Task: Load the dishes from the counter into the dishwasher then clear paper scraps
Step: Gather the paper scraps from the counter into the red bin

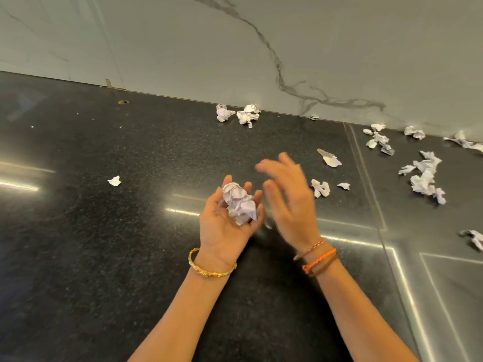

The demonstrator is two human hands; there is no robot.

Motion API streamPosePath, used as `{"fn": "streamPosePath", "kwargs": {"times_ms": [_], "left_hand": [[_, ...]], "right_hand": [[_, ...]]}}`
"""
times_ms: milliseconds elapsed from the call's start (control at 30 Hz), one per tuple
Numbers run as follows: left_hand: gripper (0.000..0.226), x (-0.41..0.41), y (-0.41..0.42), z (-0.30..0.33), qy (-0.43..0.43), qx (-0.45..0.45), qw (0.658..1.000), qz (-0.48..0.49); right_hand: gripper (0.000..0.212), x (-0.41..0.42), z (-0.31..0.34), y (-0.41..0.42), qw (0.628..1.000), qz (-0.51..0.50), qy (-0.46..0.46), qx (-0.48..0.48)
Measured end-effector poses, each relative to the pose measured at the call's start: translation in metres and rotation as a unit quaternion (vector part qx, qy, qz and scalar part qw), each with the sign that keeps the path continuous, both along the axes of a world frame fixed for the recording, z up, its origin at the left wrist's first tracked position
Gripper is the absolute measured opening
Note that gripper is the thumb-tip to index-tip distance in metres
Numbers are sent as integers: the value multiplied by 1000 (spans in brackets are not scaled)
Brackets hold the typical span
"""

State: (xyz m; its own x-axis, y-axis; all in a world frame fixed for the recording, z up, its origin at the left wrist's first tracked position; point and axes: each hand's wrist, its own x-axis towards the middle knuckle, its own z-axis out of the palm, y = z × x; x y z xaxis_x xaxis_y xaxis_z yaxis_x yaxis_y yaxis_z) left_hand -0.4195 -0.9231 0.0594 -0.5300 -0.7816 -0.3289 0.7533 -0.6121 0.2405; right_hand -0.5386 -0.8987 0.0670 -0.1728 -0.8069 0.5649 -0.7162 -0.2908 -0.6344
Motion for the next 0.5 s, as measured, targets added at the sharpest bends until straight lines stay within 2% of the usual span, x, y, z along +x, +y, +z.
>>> {"fn": "streamPosePath", "kwargs": {"times_ms": [67, 133, 167, 233, 300, 400, 467, 500], "left_hand": [[21, -8, -2, 2, 12, 3, 1000, -10], [23, -15, -7, 1, 22, 13, 1000, -1], [26, -18, -9, 0, 24, 19, 1000, 6], [29, -21, -12, -1, 29, 20, 999, 15], [28, -19, -11, -2, 24, 11, 1000, 17], [25, -14, -9, -1, 12, 1, 1000, 11], [25, -12, -9, 0, 9, -5, 1000, 8], [23, -12, -9, 0, 7, -9, 1000, 6]], "right_hand": [[38, -43, -7, -4, 986, -161, 51, 12], [49, -78, -14, -1, 949, -265, 81, 149], [52, -89, -18, 1, 934, -274, 83, 213], [37, -93, -23, 4, 933, -225, 86, 267], [25, -83, -26, 5, 945, -189, 112, 242], [28, -72, -27, 2, 952, -217, 134, 170], [27, -68, -25, 1, 960, -215, 118, 134], [26, -66, -23, 1, 968, -206, 78, 118]]}}
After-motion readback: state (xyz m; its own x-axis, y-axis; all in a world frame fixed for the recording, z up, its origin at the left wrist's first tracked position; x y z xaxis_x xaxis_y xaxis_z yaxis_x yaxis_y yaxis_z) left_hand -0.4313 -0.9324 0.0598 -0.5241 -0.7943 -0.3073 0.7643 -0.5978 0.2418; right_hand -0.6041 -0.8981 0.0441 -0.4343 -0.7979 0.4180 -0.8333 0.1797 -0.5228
